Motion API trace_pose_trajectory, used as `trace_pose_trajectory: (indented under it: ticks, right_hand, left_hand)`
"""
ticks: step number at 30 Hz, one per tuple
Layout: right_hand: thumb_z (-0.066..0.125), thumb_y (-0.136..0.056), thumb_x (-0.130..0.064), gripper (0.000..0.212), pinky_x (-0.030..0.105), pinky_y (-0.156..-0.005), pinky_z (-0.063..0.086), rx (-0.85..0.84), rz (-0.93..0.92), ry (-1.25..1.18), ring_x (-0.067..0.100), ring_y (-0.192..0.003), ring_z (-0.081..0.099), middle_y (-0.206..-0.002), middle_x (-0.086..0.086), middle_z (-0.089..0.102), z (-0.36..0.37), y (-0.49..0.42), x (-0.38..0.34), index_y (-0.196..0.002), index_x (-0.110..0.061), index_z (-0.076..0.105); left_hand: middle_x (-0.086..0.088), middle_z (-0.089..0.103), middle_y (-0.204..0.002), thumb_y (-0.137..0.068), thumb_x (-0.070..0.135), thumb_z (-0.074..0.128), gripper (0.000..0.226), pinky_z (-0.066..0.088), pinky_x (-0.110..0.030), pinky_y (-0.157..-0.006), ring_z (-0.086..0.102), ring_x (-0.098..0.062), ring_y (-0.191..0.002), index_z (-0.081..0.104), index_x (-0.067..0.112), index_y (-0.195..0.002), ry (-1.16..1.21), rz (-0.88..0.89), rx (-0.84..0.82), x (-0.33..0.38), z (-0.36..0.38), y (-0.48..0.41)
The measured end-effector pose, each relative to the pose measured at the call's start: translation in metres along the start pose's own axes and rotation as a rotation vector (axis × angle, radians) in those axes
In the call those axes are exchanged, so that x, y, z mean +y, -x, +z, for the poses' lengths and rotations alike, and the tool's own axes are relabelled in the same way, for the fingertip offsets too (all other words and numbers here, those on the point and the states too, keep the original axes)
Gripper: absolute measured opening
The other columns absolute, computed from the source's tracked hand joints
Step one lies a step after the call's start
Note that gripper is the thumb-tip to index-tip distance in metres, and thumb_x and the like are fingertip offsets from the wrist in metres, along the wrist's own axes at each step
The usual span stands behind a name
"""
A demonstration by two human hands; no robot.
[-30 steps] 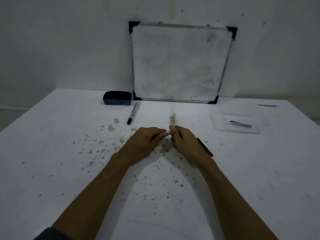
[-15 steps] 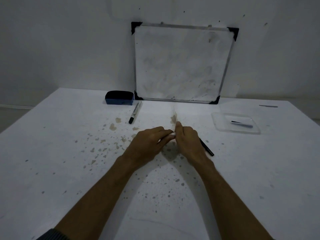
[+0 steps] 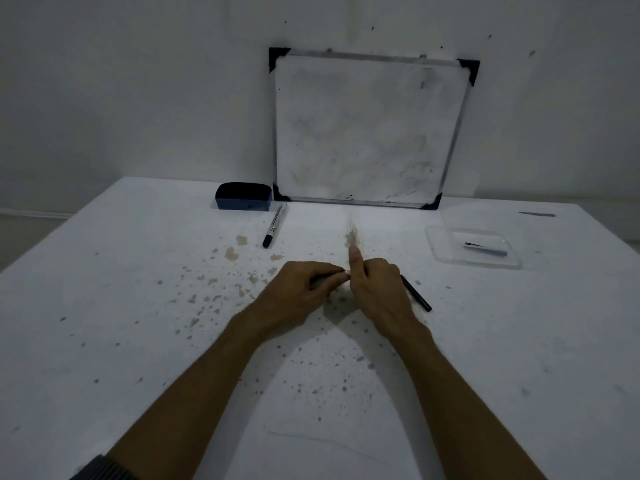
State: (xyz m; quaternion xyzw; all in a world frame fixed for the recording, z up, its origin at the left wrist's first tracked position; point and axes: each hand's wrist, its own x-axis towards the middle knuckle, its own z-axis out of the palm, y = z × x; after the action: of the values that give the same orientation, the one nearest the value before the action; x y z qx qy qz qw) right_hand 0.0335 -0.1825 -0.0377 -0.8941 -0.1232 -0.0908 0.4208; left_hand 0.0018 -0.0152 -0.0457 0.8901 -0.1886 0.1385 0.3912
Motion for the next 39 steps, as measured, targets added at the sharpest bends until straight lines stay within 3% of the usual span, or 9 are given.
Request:
trace_pose_trajectory:
  ticks: [3, 7, 10, 13, 20, 23, 28, 34, 39]
  right_hand:
    - [0.035, -0.108, -0.017, 0.054, 0.026, -0.041, 0.039, 0.091, -0.188, 0.090, 0.017, -0.040, 0.048, -0.050, 0.011, 0.057, -0.006, 0.004, 0.007, -0.067, -0.003, 0.069]
    - [0.028, -0.109, -0.014, 0.053, 0.031, -0.039, 0.044, 0.032, -0.409, 0.078, 0.021, -0.041, 0.053, -0.051, 0.008, 0.054, -0.013, 0.006, 0.009, -0.082, 0.006, 0.069]
    - [0.040, -0.109, -0.020, 0.041, 0.016, -0.042, 0.037, 0.285, -0.307, -0.086, 0.006, -0.042, 0.045, -0.052, -0.003, 0.048, -0.010, 0.004, 0.006, -0.071, -0.012, 0.054]
    - [0.048, -0.106, -0.037, 0.033, 0.014, -0.056, 0.038, 0.173, -0.088, -0.146, 0.003, -0.063, 0.051, -0.077, 0.000, 0.059, -0.001, 0.003, 0.008, -0.085, -0.013, 0.056]
    - [0.079, -0.086, -0.039, 0.027, 0.001, -0.069, 0.041, 0.108, -0.113, 0.029, 0.000, -0.073, 0.060, -0.096, -0.003, 0.072, 0.002, 0.005, 0.018, -0.102, -0.017, 0.077]
    - [0.079, -0.086, -0.040, 0.024, 0.006, -0.073, 0.044, 0.072, -0.129, 0.098, 0.001, -0.074, 0.063, -0.095, -0.006, 0.078, -0.001, 0.004, 0.019, -0.099, -0.021, 0.080]
    - [0.074, -0.089, -0.041, 0.024, 0.040, -0.090, 0.053, 0.082, -0.150, 0.167, 0.015, -0.092, 0.066, -0.099, -0.004, 0.076, -0.001, 0.006, 0.020, -0.105, -0.023, 0.077]
    - [0.055, -0.103, -0.034, 0.021, 0.009, -0.074, 0.048, 0.161, -0.095, -0.203, -0.002, -0.087, 0.065, -0.099, -0.011, 0.070, -0.009, 0.008, 0.003, -0.116, -0.023, 0.066]
    - [0.065, -0.097, -0.037, 0.027, 0.013, -0.075, 0.056, -0.016, -0.059, -0.344, -0.003, -0.082, 0.072, -0.092, -0.007, 0.076, -0.015, 0.009, -0.001, -0.110, -0.016, 0.074]
  left_hand:
    - [0.011, 0.077, -0.096, -0.102, 0.038, 0.057, 0.029, 0.051, -0.011, -0.070, 0.066, 0.008, -0.074, 0.078, 0.022, -0.114, -0.001, -0.029, -0.073, 0.005, -0.001, -0.002]
    - [0.006, 0.050, -0.062, -0.101, 0.053, 0.051, 0.046, 0.034, -0.023, -0.045, 0.040, -0.010, -0.048, 0.074, 0.019, -0.080, 0.518, -0.487, -0.435, 0.015, -0.028, -0.005]
    - [0.005, 0.043, -0.065, -0.104, 0.049, 0.047, 0.050, 0.026, -0.022, -0.042, 0.032, -0.009, -0.049, 0.077, 0.009, -0.105, 0.718, -0.580, -0.401, 0.005, -0.037, -0.003]
    - [0.005, 0.047, -0.069, -0.107, 0.043, 0.045, 0.046, 0.031, -0.023, -0.045, 0.036, -0.008, -0.051, 0.069, 0.006, -0.120, 0.755, -0.556, -0.218, -0.001, -0.036, -0.003]
    - [0.006, 0.065, -0.079, -0.099, 0.051, 0.056, 0.030, 0.048, -0.027, -0.055, 0.054, -0.011, -0.058, 0.073, 0.033, -0.117, 0.366, -0.402, 0.073, 0.000, -0.026, -0.003]
    - [0.008, 0.070, -0.084, -0.097, 0.055, 0.059, 0.033, 0.052, -0.023, -0.057, 0.059, -0.005, -0.059, 0.071, 0.036, -0.121, 0.347, -0.387, 0.097, -0.002, -0.021, -0.001]
    - [0.010, 0.069, -0.078, -0.094, 0.062, 0.059, 0.036, 0.051, -0.023, -0.058, 0.061, -0.005, -0.059, 0.071, 0.042, -0.122, 0.309, -0.349, 0.121, 0.001, -0.016, 0.001]
    - [0.002, 0.067, -0.081, -0.105, 0.039, 0.052, 0.026, 0.043, -0.016, -0.050, 0.051, -0.002, -0.052, 0.070, 0.031, -0.123, 0.396, -0.306, 0.033, 0.010, -0.012, -0.002]
    - [0.011, 0.077, -0.092, -0.101, 0.039, 0.060, 0.038, 0.056, -0.023, -0.069, 0.068, 0.002, -0.073, 0.056, 0.029, -0.138, 0.220, -0.213, 0.000, 0.009, -0.009, -0.002]
